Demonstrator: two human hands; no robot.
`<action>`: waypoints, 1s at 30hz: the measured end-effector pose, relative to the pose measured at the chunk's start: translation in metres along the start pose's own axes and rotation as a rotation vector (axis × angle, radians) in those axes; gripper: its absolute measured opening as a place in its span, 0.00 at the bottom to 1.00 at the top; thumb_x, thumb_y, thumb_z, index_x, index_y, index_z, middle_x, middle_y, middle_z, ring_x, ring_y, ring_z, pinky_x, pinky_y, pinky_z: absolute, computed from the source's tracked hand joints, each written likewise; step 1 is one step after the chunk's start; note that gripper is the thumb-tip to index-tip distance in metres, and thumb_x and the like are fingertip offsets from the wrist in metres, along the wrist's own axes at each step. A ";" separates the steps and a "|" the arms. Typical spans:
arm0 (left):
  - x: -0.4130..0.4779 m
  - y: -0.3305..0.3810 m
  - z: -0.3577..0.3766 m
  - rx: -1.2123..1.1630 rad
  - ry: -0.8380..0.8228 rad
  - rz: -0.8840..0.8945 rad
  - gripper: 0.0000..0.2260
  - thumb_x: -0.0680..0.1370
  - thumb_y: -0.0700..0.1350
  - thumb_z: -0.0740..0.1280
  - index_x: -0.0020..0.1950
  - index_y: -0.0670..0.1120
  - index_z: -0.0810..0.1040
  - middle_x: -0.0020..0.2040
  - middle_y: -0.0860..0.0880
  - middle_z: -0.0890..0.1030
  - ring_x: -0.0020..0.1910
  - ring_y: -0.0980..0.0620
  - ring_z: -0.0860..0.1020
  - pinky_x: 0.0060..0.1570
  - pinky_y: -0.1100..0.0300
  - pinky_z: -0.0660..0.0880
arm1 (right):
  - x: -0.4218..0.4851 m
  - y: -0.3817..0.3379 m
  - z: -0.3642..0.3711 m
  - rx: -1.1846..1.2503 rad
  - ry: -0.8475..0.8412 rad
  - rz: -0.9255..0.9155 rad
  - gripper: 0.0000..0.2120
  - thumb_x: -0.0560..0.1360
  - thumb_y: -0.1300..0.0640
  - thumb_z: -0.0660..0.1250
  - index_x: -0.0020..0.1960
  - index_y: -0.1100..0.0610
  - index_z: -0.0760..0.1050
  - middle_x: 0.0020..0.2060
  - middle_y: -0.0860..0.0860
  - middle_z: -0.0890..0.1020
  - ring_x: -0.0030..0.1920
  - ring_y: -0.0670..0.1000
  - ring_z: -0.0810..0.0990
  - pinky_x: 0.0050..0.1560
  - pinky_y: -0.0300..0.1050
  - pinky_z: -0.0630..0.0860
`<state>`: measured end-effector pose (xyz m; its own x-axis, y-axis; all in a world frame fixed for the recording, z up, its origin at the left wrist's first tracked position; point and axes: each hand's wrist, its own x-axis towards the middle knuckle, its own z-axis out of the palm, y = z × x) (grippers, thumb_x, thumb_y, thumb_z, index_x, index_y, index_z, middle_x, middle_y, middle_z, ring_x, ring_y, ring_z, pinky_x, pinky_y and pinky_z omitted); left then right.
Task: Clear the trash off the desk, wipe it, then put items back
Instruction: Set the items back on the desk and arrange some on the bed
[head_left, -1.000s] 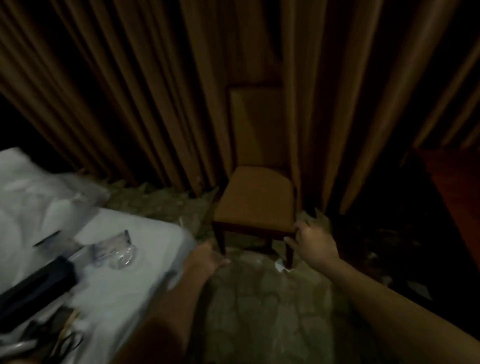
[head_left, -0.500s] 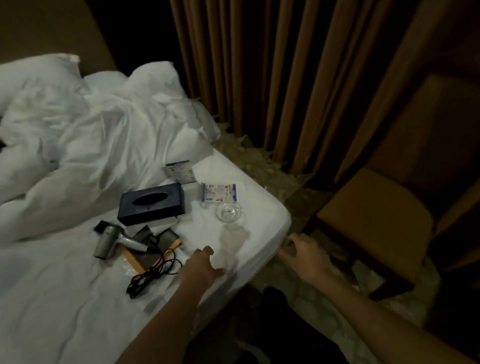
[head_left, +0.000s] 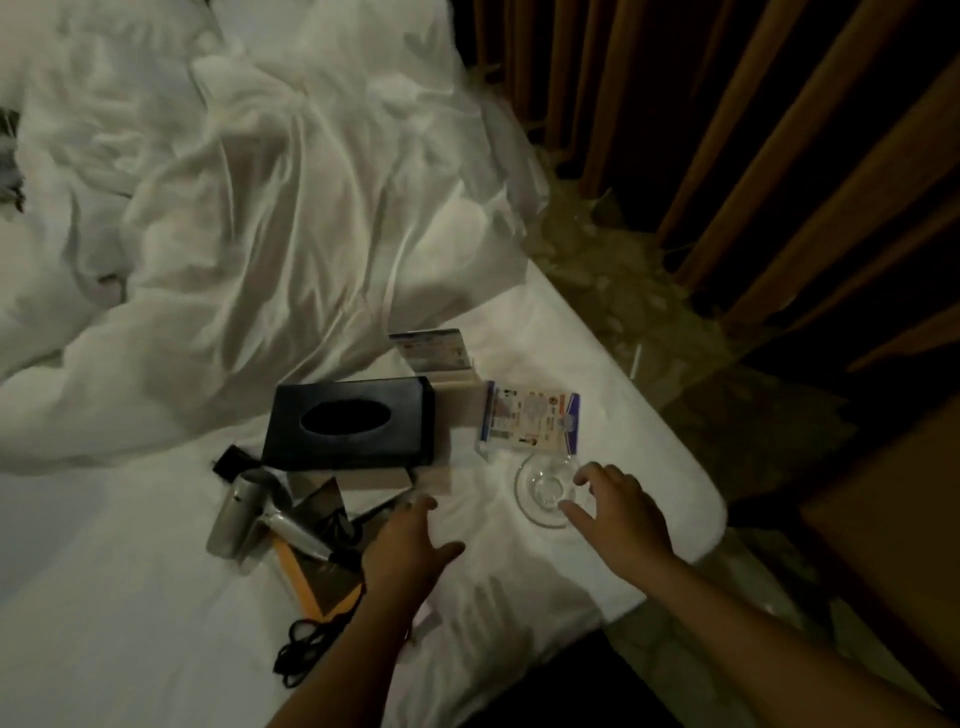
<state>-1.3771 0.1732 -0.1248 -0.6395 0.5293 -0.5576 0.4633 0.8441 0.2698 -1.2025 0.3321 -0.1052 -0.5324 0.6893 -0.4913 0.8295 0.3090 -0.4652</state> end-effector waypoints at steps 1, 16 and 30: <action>0.013 0.004 -0.001 -0.010 0.007 -0.008 0.28 0.72 0.58 0.71 0.69 0.53 0.67 0.67 0.51 0.71 0.62 0.51 0.74 0.57 0.56 0.74 | 0.014 -0.003 0.003 -0.001 -0.016 0.005 0.16 0.76 0.44 0.64 0.60 0.50 0.69 0.58 0.49 0.75 0.56 0.49 0.74 0.53 0.42 0.75; 0.188 0.015 -0.044 -0.334 0.460 0.049 0.28 0.75 0.45 0.71 0.72 0.45 0.65 0.69 0.47 0.67 0.68 0.49 0.67 0.66 0.54 0.67 | 0.187 -0.003 0.054 0.236 0.058 0.465 0.35 0.69 0.48 0.74 0.67 0.58 0.59 0.61 0.60 0.72 0.60 0.62 0.72 0.59 0.56 0.73; 0.205 -0.033 -0.027 -0.071 0.494 0.104 0.19 0.75 0.46 0.68 0.65 0.45 0.73 0.63 0.44 0.74 0.63 0.45 0.70 0.62 0.50 0.67 | 0.219 -0.014 0.087 0.231 0.104 0.627 0.45 0.58 0.47 0.81 0.65 0.62 0.61 0.63 0.61 0.69 0.64 0.64 0.68 0.67 0.59 0.64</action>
<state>-1.5402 0.2559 -0.2272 -0.8140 0.5736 -0.0921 0.5079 0.7796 0.3665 -1.3456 0.4217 -0.2699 0.0663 0.7556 -0.6517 0.9128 -0.3097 -0.2662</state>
